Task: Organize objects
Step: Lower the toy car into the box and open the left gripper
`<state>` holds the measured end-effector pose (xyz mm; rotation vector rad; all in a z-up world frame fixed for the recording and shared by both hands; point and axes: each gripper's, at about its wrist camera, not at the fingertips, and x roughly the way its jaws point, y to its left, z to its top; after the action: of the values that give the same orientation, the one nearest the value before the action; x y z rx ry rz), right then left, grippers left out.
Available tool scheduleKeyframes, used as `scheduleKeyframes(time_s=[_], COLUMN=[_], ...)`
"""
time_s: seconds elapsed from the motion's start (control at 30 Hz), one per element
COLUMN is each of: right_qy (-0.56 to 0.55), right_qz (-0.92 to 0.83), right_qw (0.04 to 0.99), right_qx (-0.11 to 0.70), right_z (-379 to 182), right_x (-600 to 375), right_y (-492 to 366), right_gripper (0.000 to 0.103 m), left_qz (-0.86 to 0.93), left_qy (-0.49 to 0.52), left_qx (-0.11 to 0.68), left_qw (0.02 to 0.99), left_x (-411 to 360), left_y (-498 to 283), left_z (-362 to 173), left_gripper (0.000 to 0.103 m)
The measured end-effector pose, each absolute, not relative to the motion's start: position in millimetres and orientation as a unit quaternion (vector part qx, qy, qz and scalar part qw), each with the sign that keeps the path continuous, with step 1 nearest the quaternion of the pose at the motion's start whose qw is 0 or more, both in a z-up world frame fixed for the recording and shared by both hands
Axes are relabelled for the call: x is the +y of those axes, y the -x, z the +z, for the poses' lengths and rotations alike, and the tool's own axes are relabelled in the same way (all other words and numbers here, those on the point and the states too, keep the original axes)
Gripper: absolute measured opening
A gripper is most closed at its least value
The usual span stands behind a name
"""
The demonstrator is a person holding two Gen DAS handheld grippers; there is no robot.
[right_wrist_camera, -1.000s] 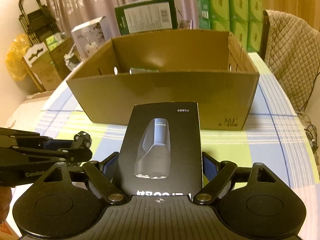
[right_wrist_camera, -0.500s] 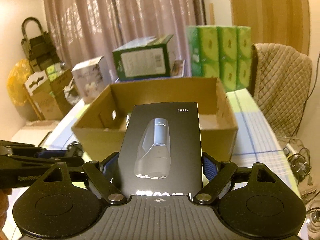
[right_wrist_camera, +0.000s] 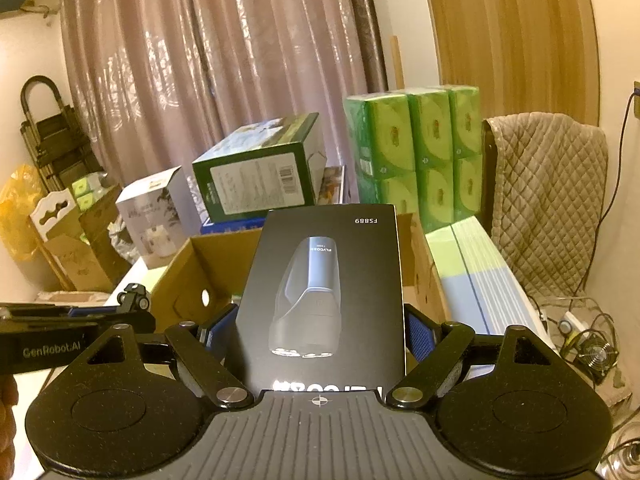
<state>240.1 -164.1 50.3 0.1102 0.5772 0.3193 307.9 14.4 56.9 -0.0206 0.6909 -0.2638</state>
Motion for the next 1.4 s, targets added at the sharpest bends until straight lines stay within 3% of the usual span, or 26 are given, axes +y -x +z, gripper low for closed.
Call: scheduleKeyframes(time_s=[1.4], right_qy=[-0.058], right_qz=[0.15], right_qw=[0.923], right_qx=[0.349], right_z=[4], right_x=[-146], right_y=[-343], right_gripper=[0.081], left_qz=[-0.102], left_qy=[0.032], left_qx=[0.393], left_qw=[0.913], left_x=[21], left_y=[-418], left_z=[13], left_gripper=[0.026])
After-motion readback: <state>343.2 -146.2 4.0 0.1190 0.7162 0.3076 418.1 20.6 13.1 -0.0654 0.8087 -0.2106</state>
